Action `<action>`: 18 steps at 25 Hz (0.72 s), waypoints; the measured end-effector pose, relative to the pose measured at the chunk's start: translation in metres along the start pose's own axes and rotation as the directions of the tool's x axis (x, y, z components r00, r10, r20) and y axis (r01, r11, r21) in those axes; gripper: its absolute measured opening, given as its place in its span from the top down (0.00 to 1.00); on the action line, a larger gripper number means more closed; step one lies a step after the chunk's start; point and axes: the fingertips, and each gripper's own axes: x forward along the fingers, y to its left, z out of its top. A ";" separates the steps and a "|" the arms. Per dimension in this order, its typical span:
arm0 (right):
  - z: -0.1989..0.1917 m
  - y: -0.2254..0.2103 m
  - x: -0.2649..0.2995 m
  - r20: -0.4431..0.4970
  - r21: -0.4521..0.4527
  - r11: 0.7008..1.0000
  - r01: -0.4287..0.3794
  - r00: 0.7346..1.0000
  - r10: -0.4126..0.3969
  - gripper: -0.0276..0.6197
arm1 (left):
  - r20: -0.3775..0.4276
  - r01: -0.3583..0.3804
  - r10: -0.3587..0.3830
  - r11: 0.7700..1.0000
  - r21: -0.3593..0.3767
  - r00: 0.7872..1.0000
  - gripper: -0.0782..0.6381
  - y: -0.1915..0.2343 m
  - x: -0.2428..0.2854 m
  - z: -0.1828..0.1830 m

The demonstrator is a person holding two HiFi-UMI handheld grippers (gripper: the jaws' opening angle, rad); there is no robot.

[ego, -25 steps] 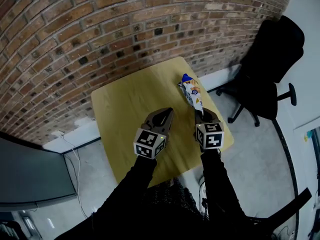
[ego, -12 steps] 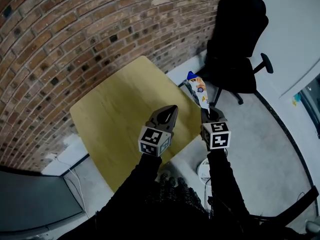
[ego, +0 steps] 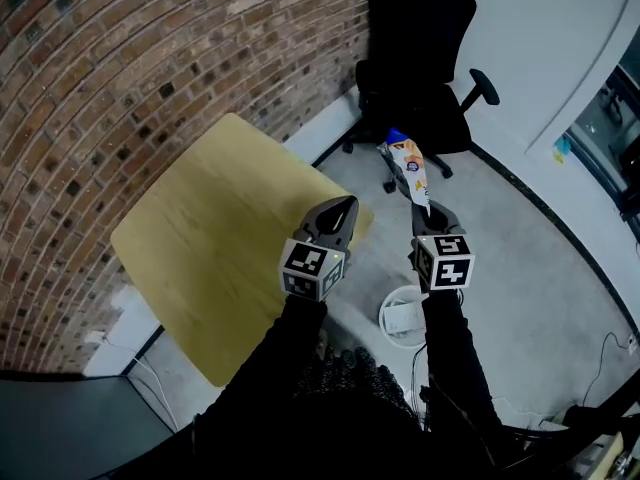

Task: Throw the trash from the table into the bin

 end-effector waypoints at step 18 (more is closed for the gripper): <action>-0.081 -0.123 -0.116 -0.041 0.148 0.956 0.252 0.968 -0.249 0.94 | -0.069 0.249 -0.248 0.968 0.012 0.966 0.88 -0.145 0.070 -0.032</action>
